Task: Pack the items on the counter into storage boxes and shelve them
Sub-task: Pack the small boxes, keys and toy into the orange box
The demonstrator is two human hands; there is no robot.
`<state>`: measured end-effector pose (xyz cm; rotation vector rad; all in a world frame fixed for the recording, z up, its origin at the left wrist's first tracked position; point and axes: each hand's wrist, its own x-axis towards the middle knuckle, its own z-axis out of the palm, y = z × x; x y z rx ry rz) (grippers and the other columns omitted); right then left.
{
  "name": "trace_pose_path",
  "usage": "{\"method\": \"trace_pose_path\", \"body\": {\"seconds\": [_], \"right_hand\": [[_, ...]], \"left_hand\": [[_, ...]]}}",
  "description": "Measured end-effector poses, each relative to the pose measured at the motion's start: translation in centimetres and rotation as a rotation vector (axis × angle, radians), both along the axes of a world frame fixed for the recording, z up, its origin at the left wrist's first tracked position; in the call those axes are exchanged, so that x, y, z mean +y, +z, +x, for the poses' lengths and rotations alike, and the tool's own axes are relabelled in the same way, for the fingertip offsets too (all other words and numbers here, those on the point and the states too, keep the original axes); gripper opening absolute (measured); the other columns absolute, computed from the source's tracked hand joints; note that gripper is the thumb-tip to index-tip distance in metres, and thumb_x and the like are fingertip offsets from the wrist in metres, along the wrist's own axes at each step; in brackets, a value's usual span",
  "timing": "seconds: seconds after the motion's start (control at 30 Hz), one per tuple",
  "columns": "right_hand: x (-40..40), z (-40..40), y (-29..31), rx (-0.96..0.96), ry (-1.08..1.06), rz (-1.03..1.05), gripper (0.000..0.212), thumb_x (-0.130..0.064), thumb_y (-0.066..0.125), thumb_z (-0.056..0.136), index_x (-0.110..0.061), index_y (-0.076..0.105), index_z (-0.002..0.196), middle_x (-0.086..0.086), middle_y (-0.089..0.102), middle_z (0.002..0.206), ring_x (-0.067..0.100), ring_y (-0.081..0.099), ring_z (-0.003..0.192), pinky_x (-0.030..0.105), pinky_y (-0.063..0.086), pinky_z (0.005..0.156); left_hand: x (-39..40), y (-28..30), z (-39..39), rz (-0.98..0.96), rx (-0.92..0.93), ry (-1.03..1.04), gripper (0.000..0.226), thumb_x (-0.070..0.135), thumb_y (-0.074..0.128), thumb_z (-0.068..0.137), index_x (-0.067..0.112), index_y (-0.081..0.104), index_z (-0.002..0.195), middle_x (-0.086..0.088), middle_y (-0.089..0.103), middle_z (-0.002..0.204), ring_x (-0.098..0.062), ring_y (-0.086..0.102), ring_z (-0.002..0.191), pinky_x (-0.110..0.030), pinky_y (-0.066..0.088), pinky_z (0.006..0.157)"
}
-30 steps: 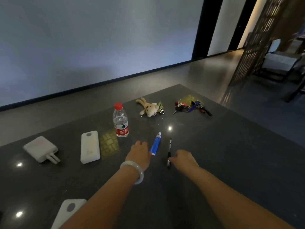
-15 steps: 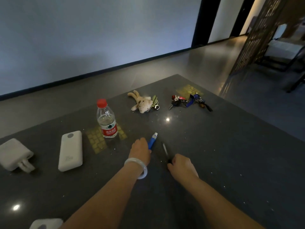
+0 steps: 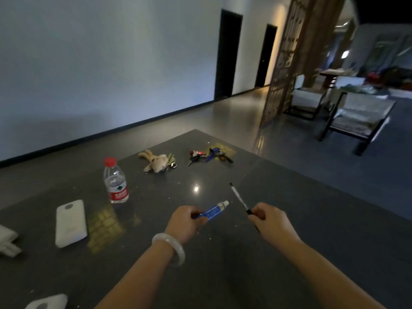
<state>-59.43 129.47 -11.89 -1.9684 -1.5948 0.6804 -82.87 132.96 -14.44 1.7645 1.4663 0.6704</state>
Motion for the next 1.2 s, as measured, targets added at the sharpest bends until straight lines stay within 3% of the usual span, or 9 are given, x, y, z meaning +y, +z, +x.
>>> {"method": "trace_pose_path", "body": {"seconds": [0.1, 0.23, 0.47, 0.57, 0.7, 0.83, 0.97, 1.1, 1.2], "right_hand": [[-4.4, 4.8, 2.3, -0.021, -0.074, 0.102, 0.011, -0.028, 0.063, 0.090, -0.032, 0.062, 0.079, -0.008, 0.065, 0.075, 0.009, 0.061, 0.065, 0.020, 0.047, 0.051], [-11.7, 12.6, 3.8, -0.094, -0.219, 0.179, 0.011, -0.027, 0.064, 0.089, -0.035, 0.063, 0.082, -0.014, 0.064, 0.078, 0.002, 0.059, 0.069, 0.017, 0.044, 0.054], [-28.1, 25.7, 3.6, -0.231, -0.495, 0.180, 0.014, -0.024, 0.067, 0.087, -0.037, 0.063, 0.084, -0.016, 0.060, 0.081, -0.002, 0.055, 0.072, 0.012, 0.036, 0.057], [-34.7, 29.4, 3.1, -0.237, -0.583, 0.181, 0.021, -0.022, 0.069, 0.085, -0.040, 0.061, 0.080, -0.016, 0.060, 0.081, -0.002, 0.056, 0.075, 0.016, 0.040, 0.060], [-40.9, 32.8, 1.7, -0.275, -0.660, 0.169, 0.013, -0.029, 0.071, 0.082, -0.039, 0.064, 0.077, -0.016, 0.061, 0.081, 0.001, 0.057, 0.078, 0.021, 0.042, 0.062], [-43.5, 34.8, -0.6, -0.357, -0.597, 0.142, 0.009, -0.027, 0.070, 0.081, -0.036, 0.068, 0.084, -0.017, 0.053, 0.081, 0.005, 0.049, 0.084, 0.021, 0.035, 0.066], [-43.0, 35.6, -2.8, -0.427, -0.457, 0.103, 0.010, -0.032, 0.070, 0.083, -0.038, 0.072, 0.091, -0.018, 0.048, 0.086, 0.007, 0.040, 0.093, 0.025, 0.025, 0.079], [-41.6, 35.9, -3.6, -0.453, -0.417, 0.137, 0.008, -0.041, 0.067, 0.083, -0.041, 0.071, 0.090, -0.015, 0.050, 0.090, 0.008, 0.036, 0.094, 0.028, 0.018, 0.080], [-40.8, 36.1, -3.6, -0.440, -0.396, 0.152, 0.012, -0.044, 0.066, 0.083, -0.040, 0.071, 0.094, -0.017, 0.049, 0.092, 0.007, 0.033, 0.094, 0.029, 0.017, 0.081]], "left_hand": [[-2.0, 1.6, 4.9, 0.002, -0.033, -0.146, 0.007, 0.022, 0.066, 0.091, 0.023, 0.067, 0.084, 0.005, 0.063, 0.059, -0.006, 0.059, 0.053, -0.024, 0.047, 0.061], [-5.7, 2.6, 13.8, -0.052, -0.123, -0.343, 0.009, 0.019, 0.065, 0.091, 0.027, 0.066, 0.086, 0.004, 0.065, 0.062, -0.007, 0.061, 0.057, -0.030, 0.054, 0.068], [-16.5, 3.4, 28.9, -0.144, -0.173, -0.647, 0.010, 0.023, 0.064, 0.090, 0.028, 0.063, 0.099, 0.002, 0.070, 0.083, -0.004, 0.068, 0.072, -0.017, 0.052, 0.065], [-21.4, 3.5, 33.2, -0.148, -0.199, -0.717, 0.012, 0.022, 0.066, 0.089, 0.031, 0.063, 0.095, 0.004, 0.071, 0.084, -0.004, 0.069, 0.074, -0.019, 0.054, 0.067], [-26.2, 3.0, 36.7, -0.197, -0.253, -0.792, 0.011, 0.020, 0.068, 0.087, 0.027, 0.067, 0.094, 0.007, 0.073, 0.086, -0.005, 0.070, 0.079, -0.023, 0.056, 0.071], [-29.3, 1.7, 38.2, -0.182, -0.235, -0.775, 0.013, 0.023, 0.069, 0.087, 0.030, 0.068, 0.098, 0.014, 0.073, 0.088, 0.000, 0.069, 0.081, -0.021, 0.056, 0.071], [-30.8, 1.0, 38.8, -0.009, -0.079, -0.733, 0.013, 0.032, 0.067, 0.088, 0.038, 0.064, 0.099, 0.014, 0.069, 0.094, 0.007, 0.065, 0.083, -0.013, 0.052, 0.068], [-31.1, 0.9, 39.5, 0.043, -0.057, -0.710, 0.014, 0.033, 0.068, 0.088, 0.032, 0.066, 0.102, 0.013, 0.068, 0.099, 0.000, 0.065, 0.089, -0.023, 0.054, 0.080], [-31.2, 0.5, 39.7, 0.044, -0.044, -0.750, 0.015, 0.031, 0.066, 0.089, 0.032, 0.066, 0.104, 0.014, 0.069, 0.098, 0.004, 0.064, 0.088, -0.020, 0.054, 0.079]]}}
